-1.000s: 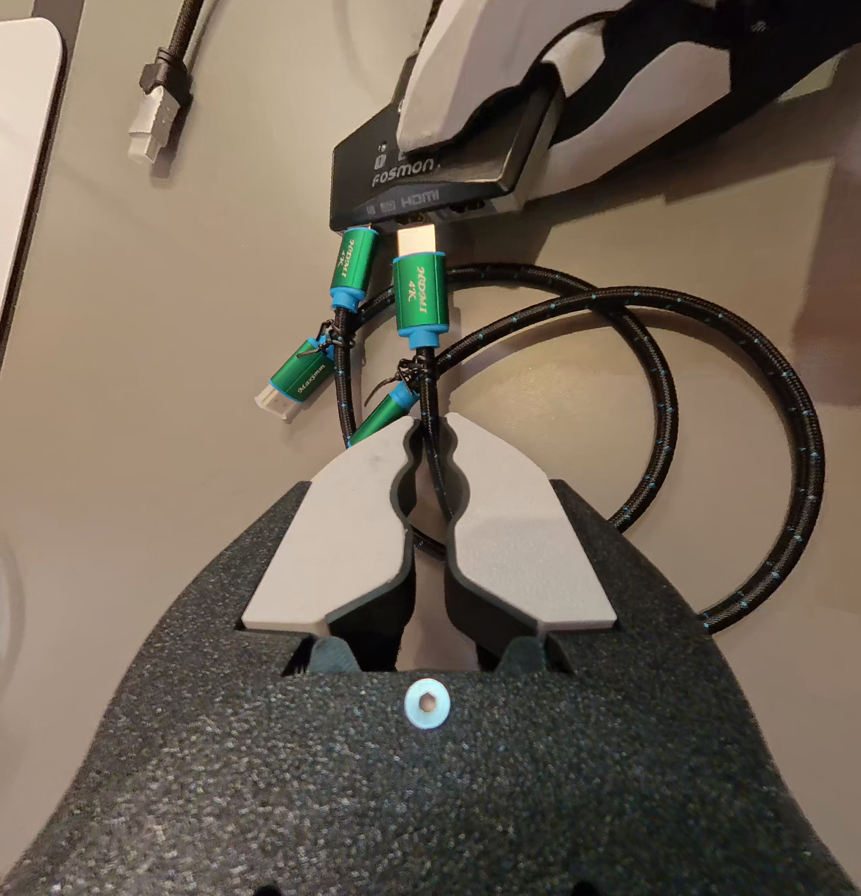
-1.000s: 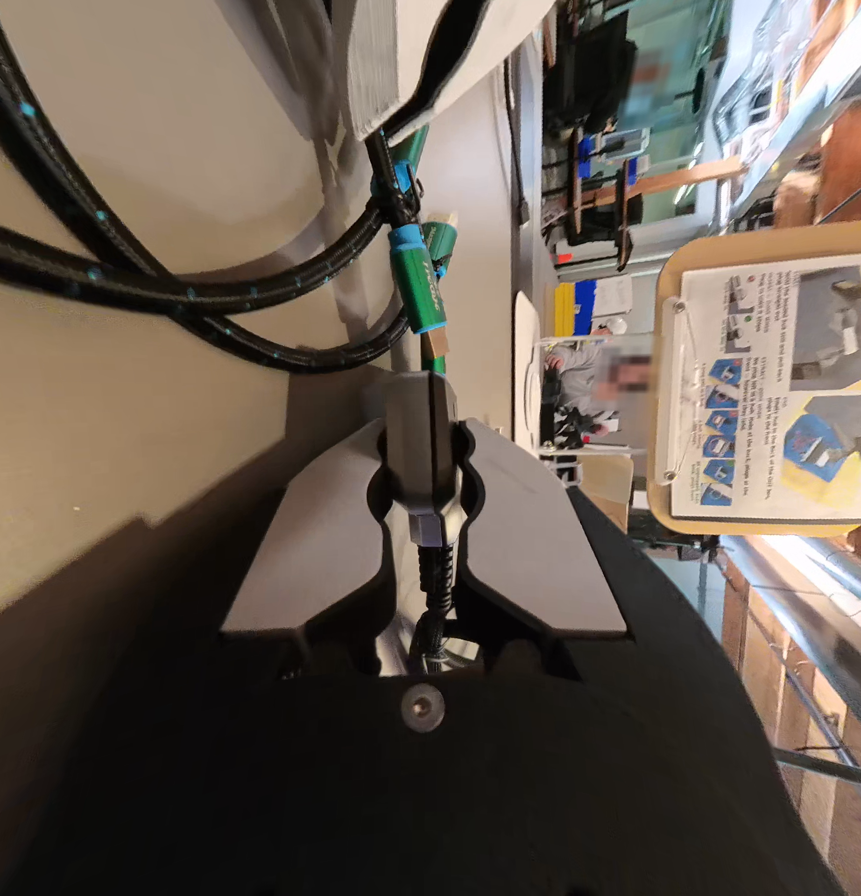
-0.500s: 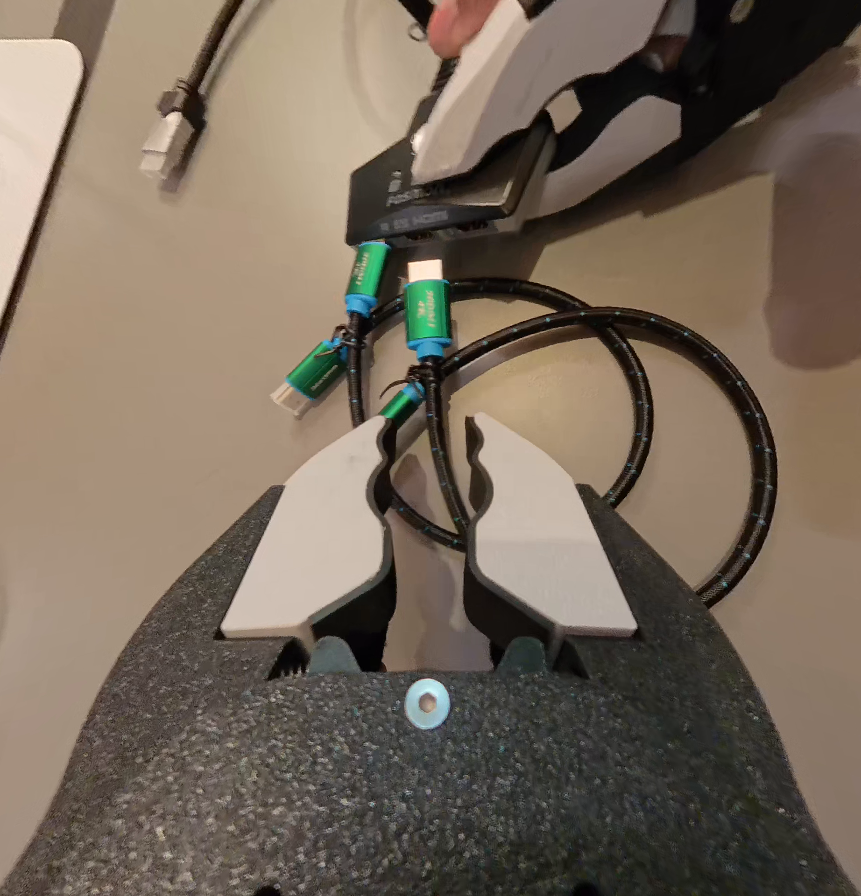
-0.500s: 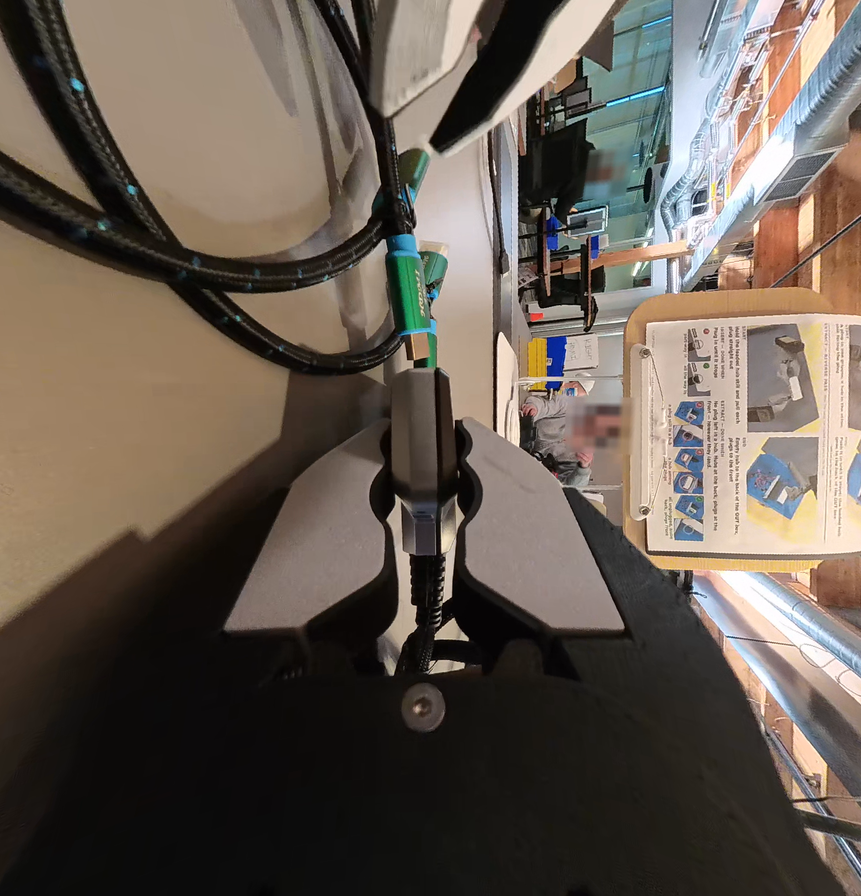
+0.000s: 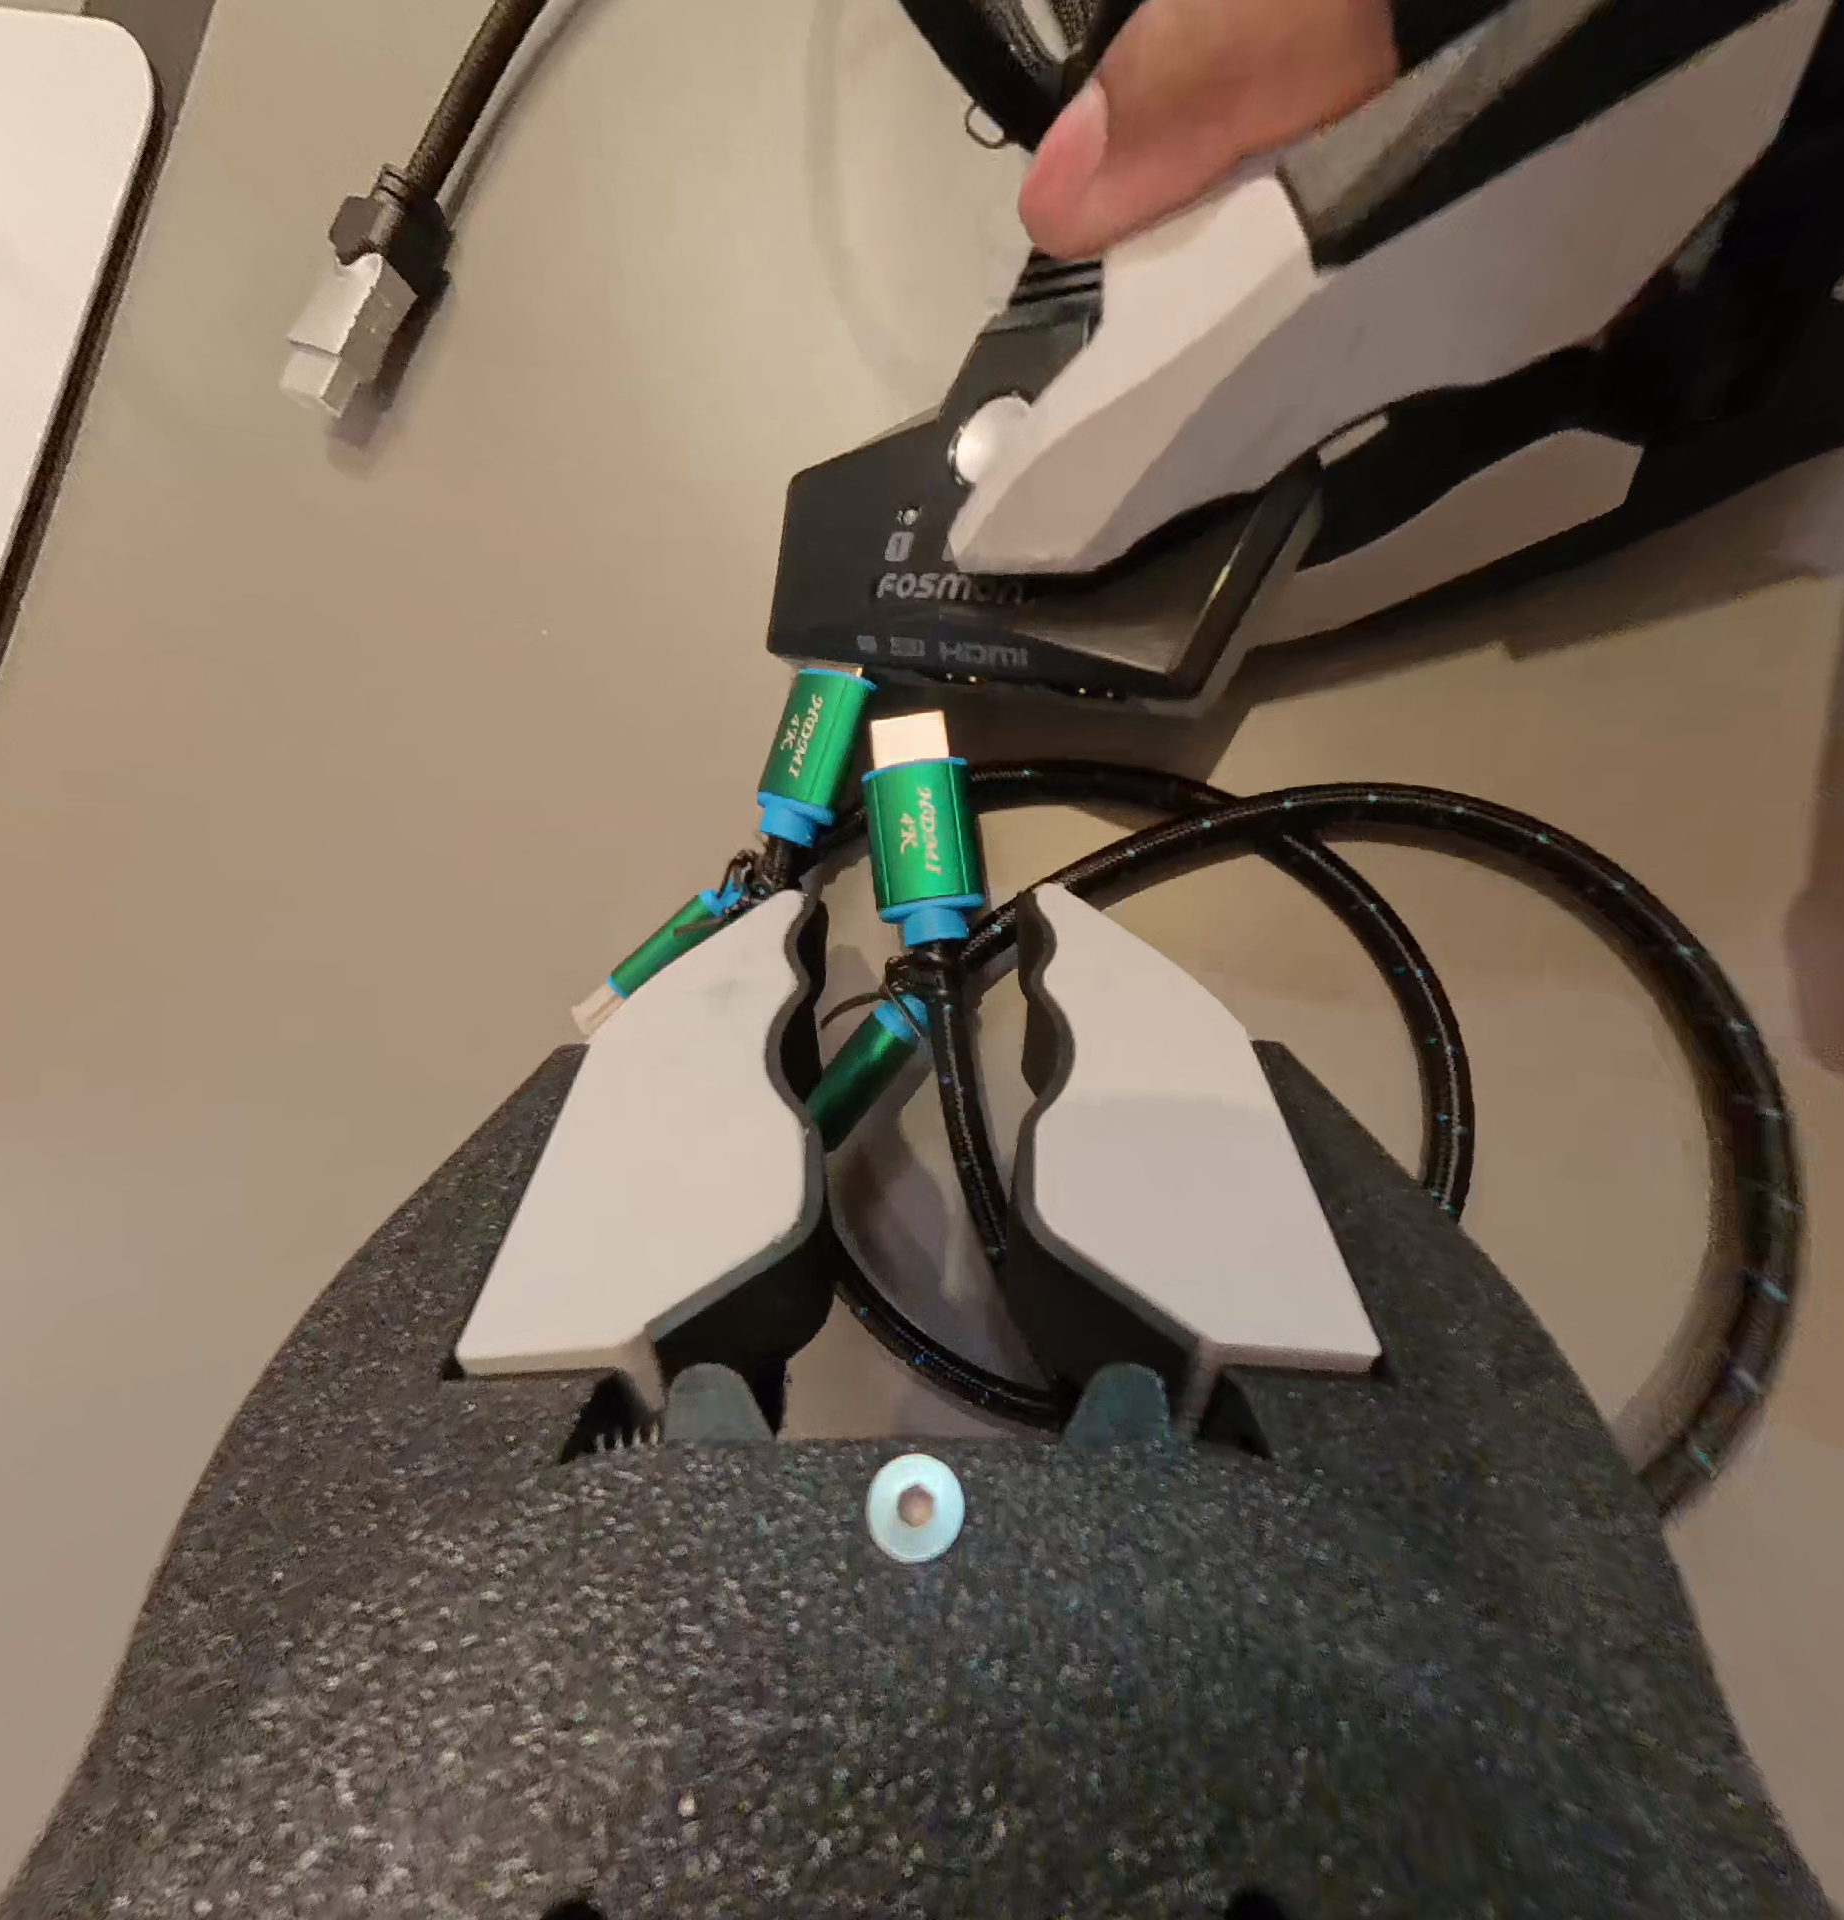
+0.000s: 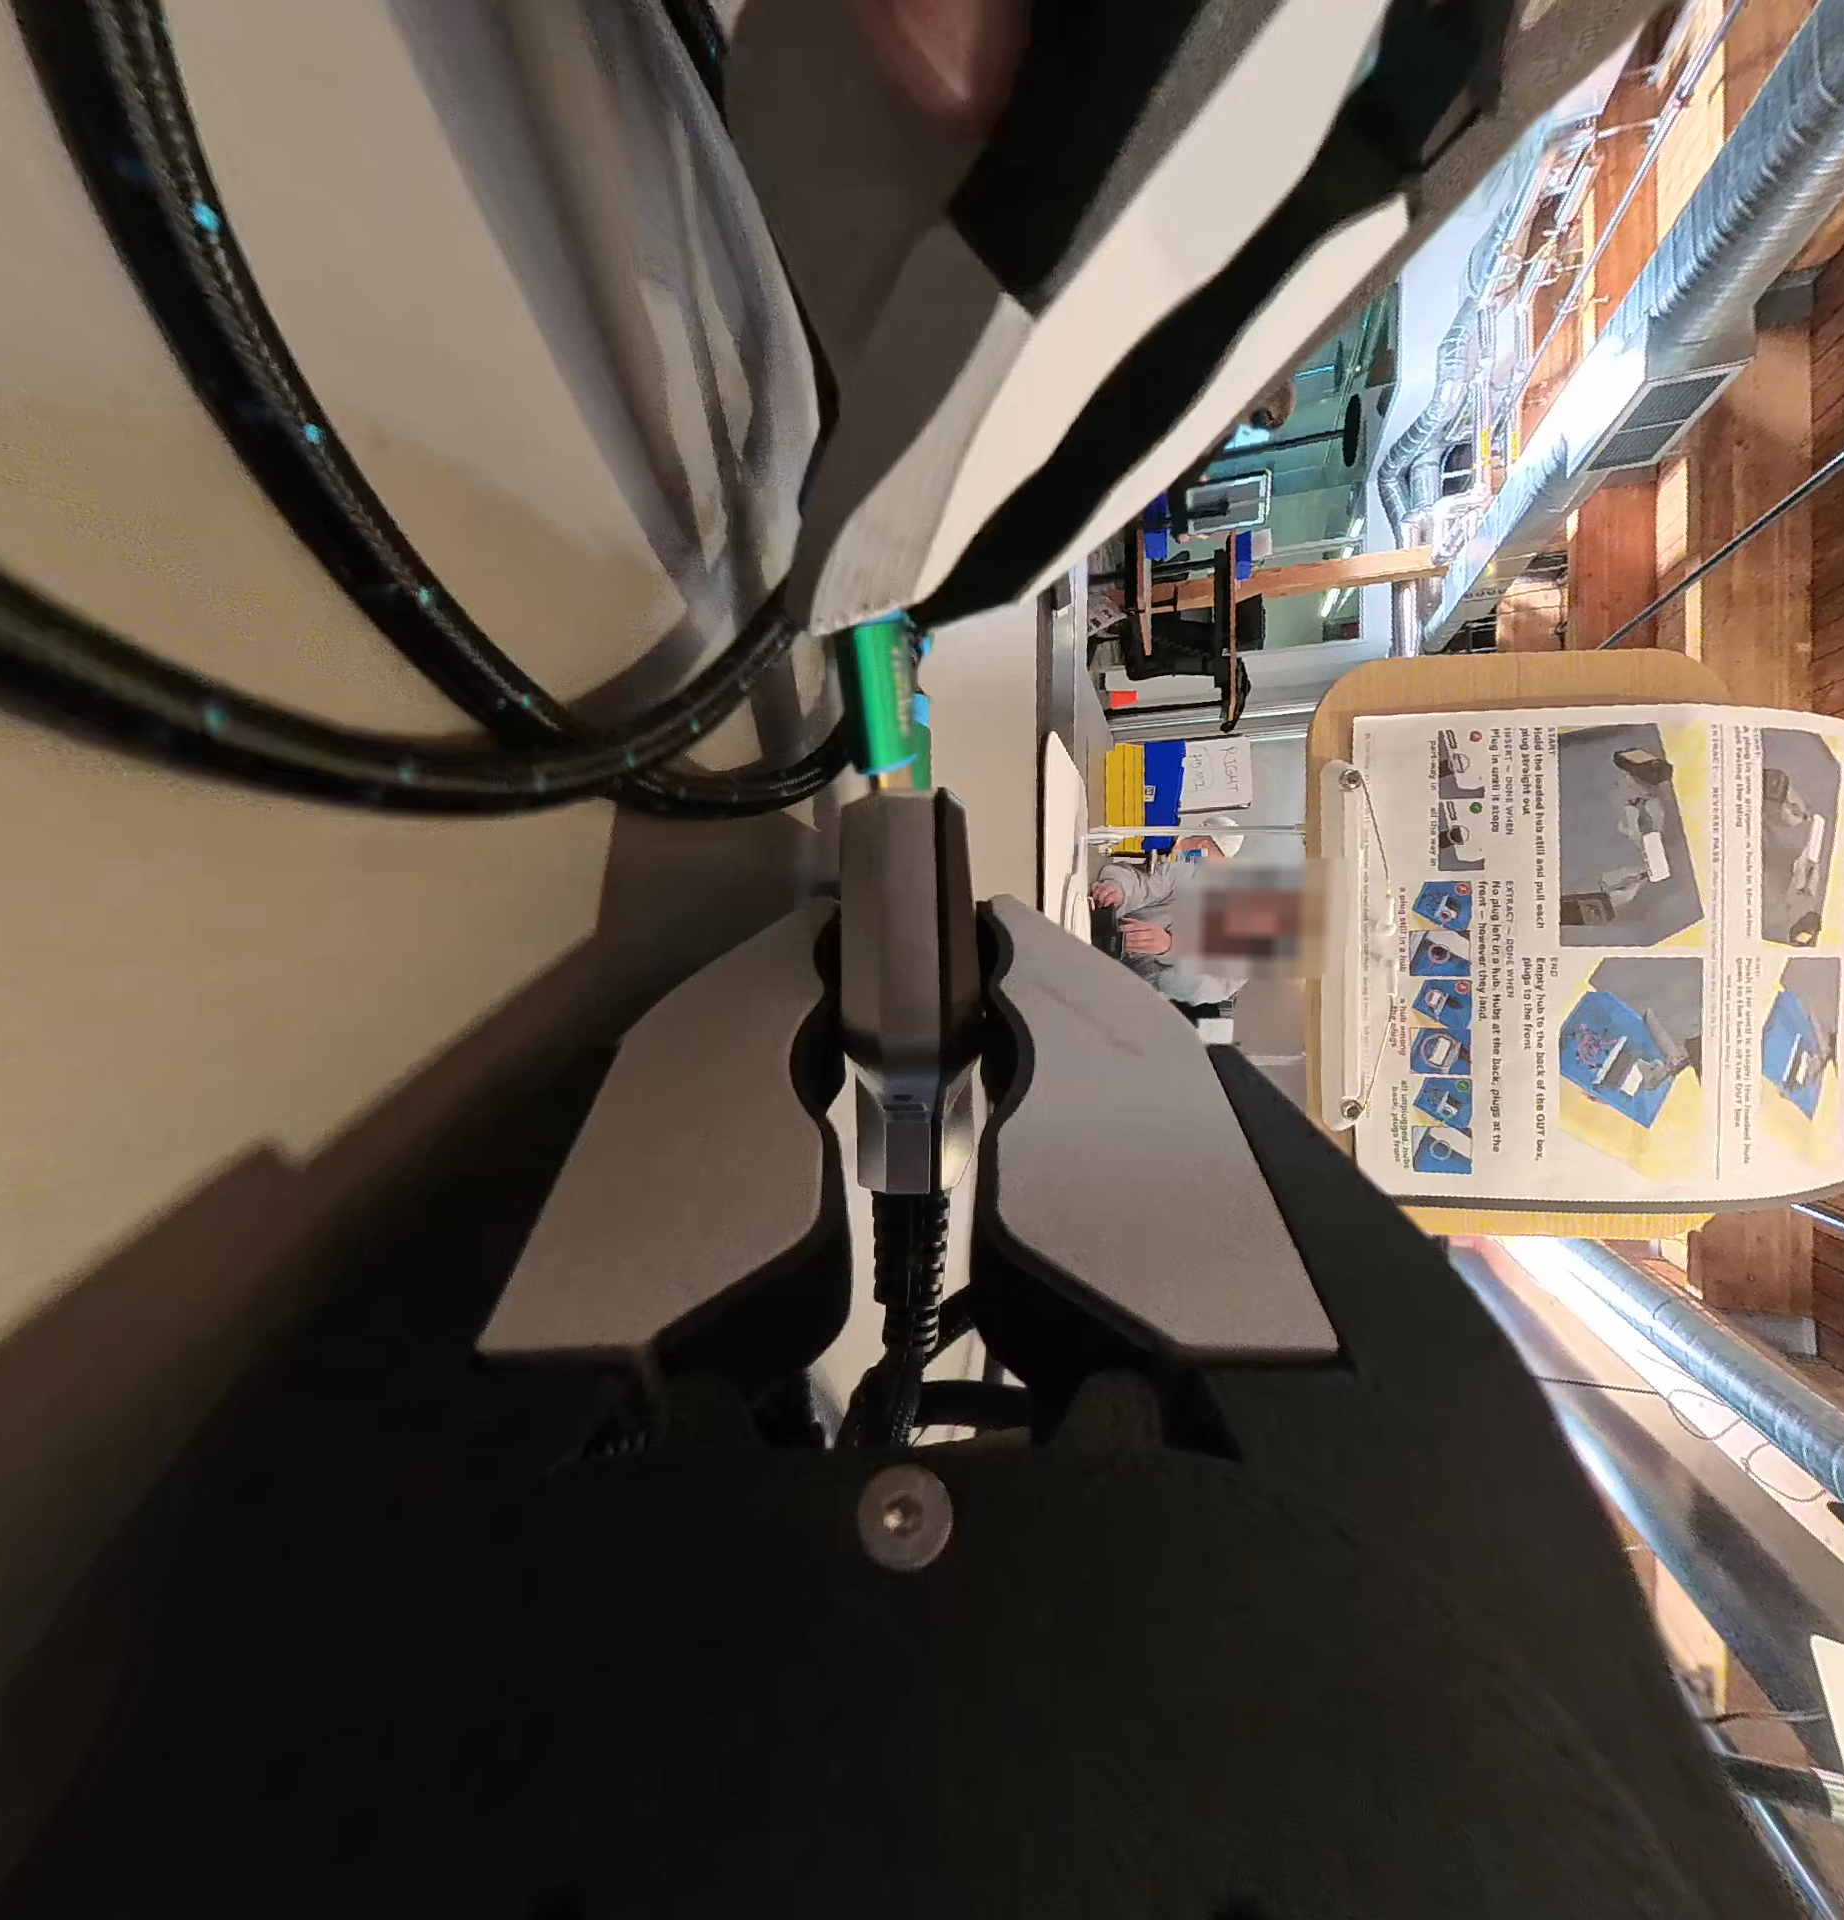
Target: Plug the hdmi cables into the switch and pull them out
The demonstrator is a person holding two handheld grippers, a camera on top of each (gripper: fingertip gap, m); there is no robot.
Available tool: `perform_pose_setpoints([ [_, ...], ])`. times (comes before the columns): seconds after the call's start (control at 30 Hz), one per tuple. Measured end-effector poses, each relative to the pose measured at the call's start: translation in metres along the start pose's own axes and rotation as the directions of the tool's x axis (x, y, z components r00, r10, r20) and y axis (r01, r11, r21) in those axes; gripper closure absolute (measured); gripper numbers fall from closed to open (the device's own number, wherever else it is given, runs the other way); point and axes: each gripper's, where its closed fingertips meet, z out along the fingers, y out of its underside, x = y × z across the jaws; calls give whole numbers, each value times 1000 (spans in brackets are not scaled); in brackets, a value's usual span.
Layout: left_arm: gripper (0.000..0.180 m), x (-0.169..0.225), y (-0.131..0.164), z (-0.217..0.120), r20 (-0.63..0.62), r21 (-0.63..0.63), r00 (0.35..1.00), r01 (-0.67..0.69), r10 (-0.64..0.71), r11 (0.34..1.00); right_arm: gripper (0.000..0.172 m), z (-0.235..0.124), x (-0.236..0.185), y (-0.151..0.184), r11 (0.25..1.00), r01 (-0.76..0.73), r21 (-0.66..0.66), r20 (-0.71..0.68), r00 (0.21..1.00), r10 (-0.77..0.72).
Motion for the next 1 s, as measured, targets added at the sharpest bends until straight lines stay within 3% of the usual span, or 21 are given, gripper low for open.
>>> perform_pose_setpoints([
  [0.33,148,2,3,6,-35,-122,993,105,-110,987,150,0,0,-1,1000,5,4,-8,1000,-5],
  [0.47,159,9,2,11,-91,-143,988,113,-126,983,149,0,1,-2,1000,4,9,-11,1000,-4],
  [0.83,160,14,-2,13,-126,-63,988,82,-90,995,133,3,10,12,996,-51,-74,-22,999,50],
  [0.93,160,15,-4,13,-137,-37,987,74,-78,997,149,5,2,18,993,-64,-98,39,997,68],
  [1.0,160,15,-5,12,-149,-19,986,76,-78,997,150,4,1,18,996,-43,-78,38,998,46],
])
